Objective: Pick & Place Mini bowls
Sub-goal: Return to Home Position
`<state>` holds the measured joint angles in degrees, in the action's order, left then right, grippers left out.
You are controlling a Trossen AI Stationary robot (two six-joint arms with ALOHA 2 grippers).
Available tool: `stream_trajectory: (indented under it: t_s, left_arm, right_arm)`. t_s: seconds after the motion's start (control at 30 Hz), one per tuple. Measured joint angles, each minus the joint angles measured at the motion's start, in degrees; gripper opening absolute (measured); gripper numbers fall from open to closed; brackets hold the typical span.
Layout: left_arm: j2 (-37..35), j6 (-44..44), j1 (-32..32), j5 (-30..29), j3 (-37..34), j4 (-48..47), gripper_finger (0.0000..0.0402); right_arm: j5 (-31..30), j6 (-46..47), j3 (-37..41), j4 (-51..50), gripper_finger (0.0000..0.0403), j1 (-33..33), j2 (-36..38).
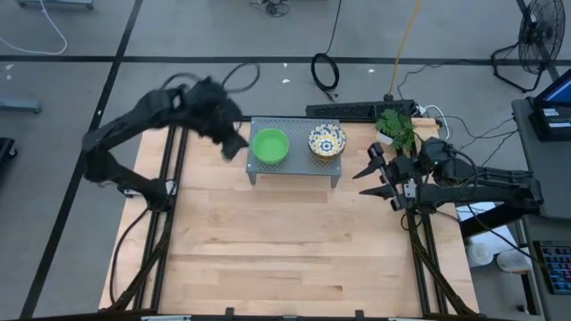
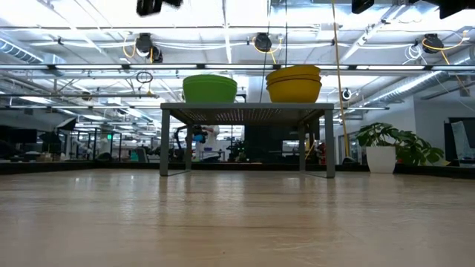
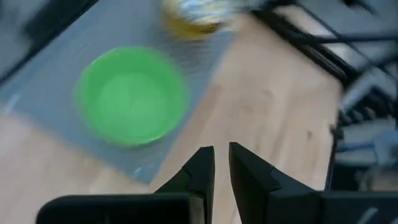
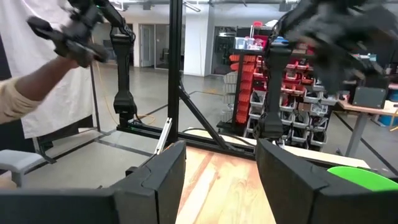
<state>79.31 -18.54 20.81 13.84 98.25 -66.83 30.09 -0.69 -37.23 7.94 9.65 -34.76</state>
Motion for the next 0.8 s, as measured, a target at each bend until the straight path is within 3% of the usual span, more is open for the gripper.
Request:
stream_trajectory:
  t_s: [0.13, 0.3, 0.47, 0.57, 0.67, 0.8]
  left_arm:
    - [-7.53, 6.78, -11.33, -3.69, -7.71, 14.43, 0.0051]
    - [-18.83, 13.37, -22.16, -3.34, -29.13, 34.54, 0.0051]
    - [-31.04, 12.32, -25.68, -3.35, -57.67, 57.27, 0.0051]
    - [-38.71, 12.03, -27.38, -2.72, -71.88, 73.13, 0.0051]
    - [-46.66, 12.52, -29.34, -2.01, -81.53, 83.16, 0.0051]
    - [-54.70, 13.13, -32.21, -5.24, -88.51, 85.05, 0.0051]
  right_arm:
    - [0.00, -0.55, 0.00, -0.10, 0.0183, 0.00, -0.01]
    - [0.13, 10.76, 0.00, -2.59, 0.0183, 0.00, 0.90]
    - [1.46, 8.73, 1.37, -5.62, 0.0183, -1.35, 4.77]
    - [-0.78, 6.40, 5.61, -4.92, 0.0183, -1.90, 9.83]
    - [-7.38, 5.89, 12.82, -2.46, 0.0183, -2.34, 16.20]
    - [-12.52, 6.82, 22.61, 2.04, 0.0183, -2.25, 25.12]
